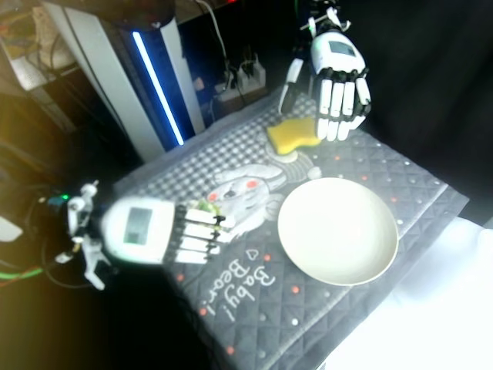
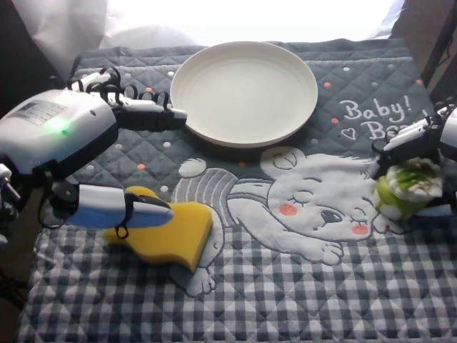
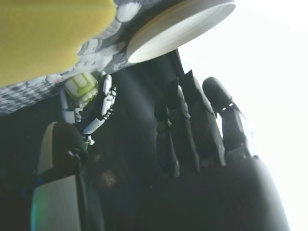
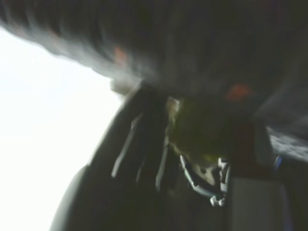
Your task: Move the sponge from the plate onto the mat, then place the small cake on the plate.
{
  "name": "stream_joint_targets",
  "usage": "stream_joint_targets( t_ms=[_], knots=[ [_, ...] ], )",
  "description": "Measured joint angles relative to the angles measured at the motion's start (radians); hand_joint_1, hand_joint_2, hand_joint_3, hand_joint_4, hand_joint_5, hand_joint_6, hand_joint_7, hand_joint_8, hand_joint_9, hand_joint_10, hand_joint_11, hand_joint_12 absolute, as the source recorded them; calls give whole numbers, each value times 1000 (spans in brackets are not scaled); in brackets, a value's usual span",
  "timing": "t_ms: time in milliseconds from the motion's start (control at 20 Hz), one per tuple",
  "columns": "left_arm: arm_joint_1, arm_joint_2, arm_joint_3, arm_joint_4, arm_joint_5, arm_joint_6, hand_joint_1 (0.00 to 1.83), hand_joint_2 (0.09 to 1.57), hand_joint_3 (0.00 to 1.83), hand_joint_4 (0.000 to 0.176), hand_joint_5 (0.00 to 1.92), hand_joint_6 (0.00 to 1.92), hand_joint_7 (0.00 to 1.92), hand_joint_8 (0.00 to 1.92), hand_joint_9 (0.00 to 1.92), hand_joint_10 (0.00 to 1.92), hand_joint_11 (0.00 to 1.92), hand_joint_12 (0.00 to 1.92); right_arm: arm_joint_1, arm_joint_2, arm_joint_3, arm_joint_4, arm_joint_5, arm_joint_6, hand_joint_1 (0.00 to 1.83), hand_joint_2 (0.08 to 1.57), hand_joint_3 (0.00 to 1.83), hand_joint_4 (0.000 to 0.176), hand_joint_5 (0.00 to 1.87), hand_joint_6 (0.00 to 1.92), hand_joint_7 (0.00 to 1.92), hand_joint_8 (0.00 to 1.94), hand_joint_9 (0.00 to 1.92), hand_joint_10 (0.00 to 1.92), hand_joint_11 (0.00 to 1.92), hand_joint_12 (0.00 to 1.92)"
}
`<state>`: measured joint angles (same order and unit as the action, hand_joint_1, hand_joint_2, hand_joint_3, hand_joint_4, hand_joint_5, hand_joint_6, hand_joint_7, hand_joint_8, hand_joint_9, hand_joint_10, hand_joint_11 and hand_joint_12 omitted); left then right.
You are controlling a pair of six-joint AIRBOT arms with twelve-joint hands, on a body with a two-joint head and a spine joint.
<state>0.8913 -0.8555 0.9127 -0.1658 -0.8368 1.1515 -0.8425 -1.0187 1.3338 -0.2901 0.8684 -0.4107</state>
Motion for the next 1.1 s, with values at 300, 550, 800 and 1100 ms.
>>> stream_joint_targets(
  t_ms=[300,550,800,1100],
  knots=[
    [11,0,0,-9,-12,-4,755,868,0,0,542,0,636,0,560,149,114,1224,168,-18,51,-35,-45,-13,1360,1151,0,0,985,1048,837,999,805,1341,695,1325],
    [17,-1,0,-15,-13,-4,777,884,2,0,525,1,613,4,558,83,81,1181,338,-143,169,-31,-58,-26,1383,1096,0,0,1052,823,980,917,932,1223,827,1210],
    [17,-2,0,-11,-29,-20,791,899,2,0,571,1,627,0,583,88,72,1261,465,-377,336,-28,-224,-47,1387,1099,0,0,1214,432,865,1164,941,1282,921,1286],
    [-5,-32,27,19,-38,-42,827,912,1,0,565,3,607,6,534,100,0,1328,476,-507,443,-30,-431,-66,1283,1127,2,0,1003,740,916,1251,931,1217,878,1466]
  ],
)
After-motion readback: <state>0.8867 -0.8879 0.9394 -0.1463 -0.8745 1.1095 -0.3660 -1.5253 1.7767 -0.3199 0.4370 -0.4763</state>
